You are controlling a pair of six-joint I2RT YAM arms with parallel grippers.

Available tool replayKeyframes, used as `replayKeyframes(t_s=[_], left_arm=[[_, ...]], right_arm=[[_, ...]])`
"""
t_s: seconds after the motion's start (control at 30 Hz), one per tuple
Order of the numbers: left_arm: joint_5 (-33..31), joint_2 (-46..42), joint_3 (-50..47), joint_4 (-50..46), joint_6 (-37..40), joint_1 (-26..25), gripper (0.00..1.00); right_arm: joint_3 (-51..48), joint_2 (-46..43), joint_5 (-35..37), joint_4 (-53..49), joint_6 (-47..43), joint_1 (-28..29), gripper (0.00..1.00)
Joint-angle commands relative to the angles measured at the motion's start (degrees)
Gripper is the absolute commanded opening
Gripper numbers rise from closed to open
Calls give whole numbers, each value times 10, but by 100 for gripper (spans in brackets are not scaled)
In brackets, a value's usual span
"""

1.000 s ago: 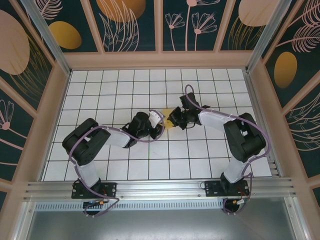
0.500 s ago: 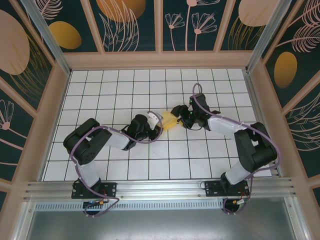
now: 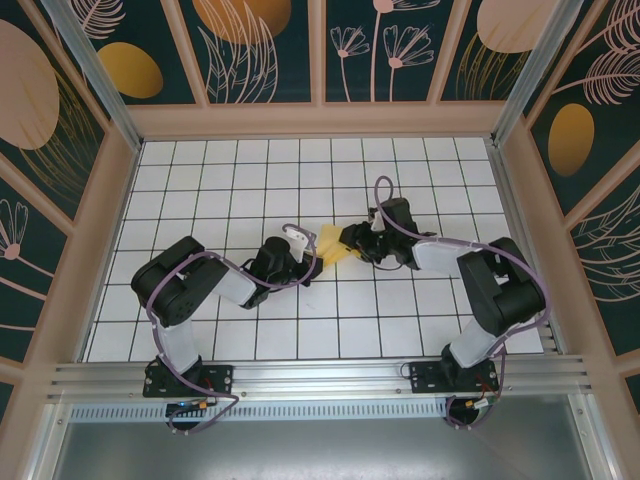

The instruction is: Fold a paper plane with a square sheet of paper (pick it up from the middle)

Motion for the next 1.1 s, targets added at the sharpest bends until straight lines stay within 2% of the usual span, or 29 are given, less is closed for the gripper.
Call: replayKeyframes(t_s=[0.0, 0.27, 0.47, 0.83, 1.07], left_arm=[[13, 4, -3, 22, -13, -1, 14], [5, -7, 17, -48, 16, -1, 17], [4, -6, 32, -74, 19, -1, 19], [2, -1, 57, -116, 23, -1, 24], [3, 6, 78, -139, 25, -1, 26]], right_arm=[[21, 22, -26, 4, -11, 9, 40], [24, 45, -22, -6, -7, 14, 24], [29, 62, -17, -19, -13, 17, 17], [39, 84, -12, -28, -15, 28, 17], [45, 97, -4, -35, -15, 35, 24]])
